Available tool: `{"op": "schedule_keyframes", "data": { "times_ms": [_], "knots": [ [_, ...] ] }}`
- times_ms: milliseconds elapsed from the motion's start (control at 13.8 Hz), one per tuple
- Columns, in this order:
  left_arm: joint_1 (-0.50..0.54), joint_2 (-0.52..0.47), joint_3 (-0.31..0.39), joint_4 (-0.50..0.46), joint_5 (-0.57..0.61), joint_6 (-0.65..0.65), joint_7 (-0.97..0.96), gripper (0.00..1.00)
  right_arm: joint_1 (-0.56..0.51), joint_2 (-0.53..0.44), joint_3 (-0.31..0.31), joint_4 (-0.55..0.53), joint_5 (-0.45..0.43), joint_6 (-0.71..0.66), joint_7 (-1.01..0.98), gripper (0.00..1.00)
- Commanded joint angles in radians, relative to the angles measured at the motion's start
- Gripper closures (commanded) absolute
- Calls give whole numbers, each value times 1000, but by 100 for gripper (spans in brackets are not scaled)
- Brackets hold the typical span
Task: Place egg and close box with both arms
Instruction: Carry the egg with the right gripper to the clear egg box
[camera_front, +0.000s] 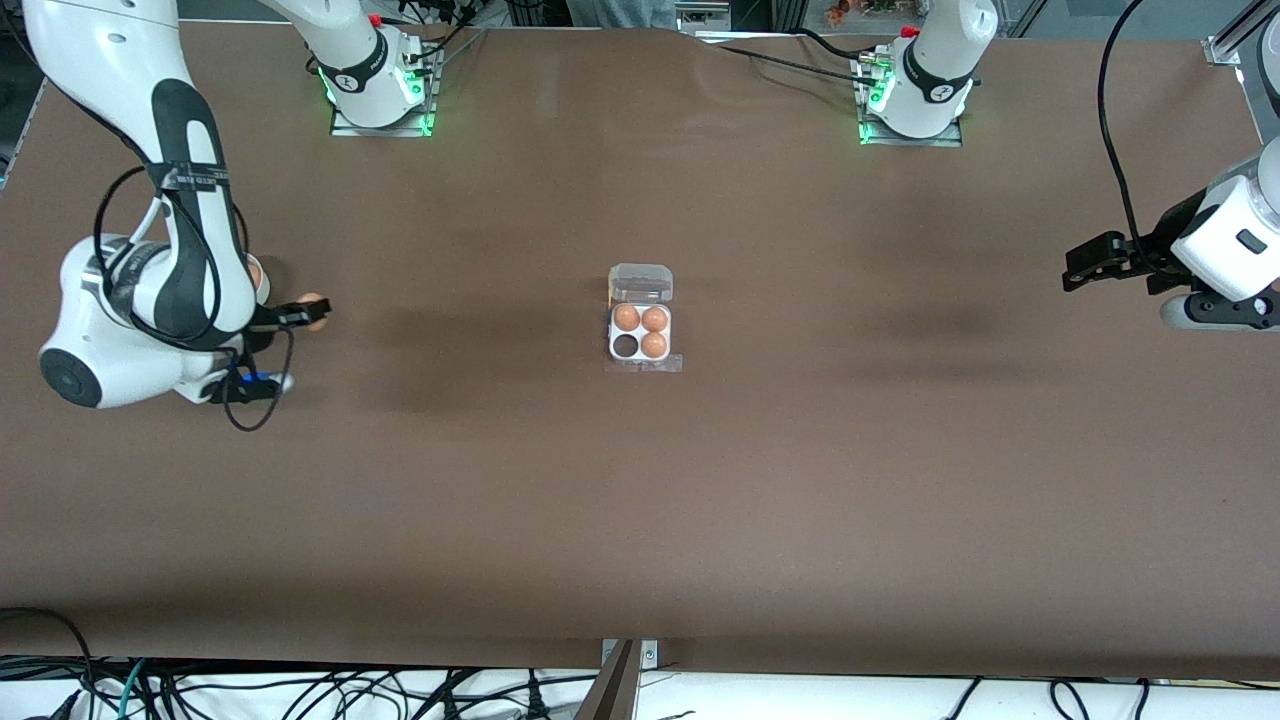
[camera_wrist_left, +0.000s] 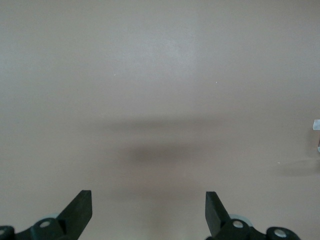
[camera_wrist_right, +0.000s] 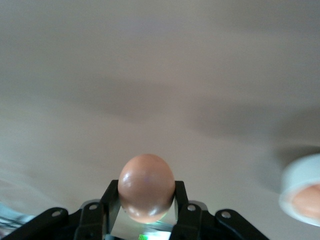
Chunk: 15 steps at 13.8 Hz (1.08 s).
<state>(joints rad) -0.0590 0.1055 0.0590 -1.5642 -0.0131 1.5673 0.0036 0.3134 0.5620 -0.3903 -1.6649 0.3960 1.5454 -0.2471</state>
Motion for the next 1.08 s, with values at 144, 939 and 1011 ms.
{"op": "schedule_keyframes", "data": {
  "times_ms": [144,939,1011],
  "knots": [
    [2,8,-2,21,21,-6,19,0,12,84,65,106,254,-44,266,61],
    [1,17,-2,49,22,-6,16,0,55,200,155,63,984,-16,564,61],
    [2,20,-1,49,22,-6,16,0,59,207,174,59,1012,-4,577,61]
  ]
}}
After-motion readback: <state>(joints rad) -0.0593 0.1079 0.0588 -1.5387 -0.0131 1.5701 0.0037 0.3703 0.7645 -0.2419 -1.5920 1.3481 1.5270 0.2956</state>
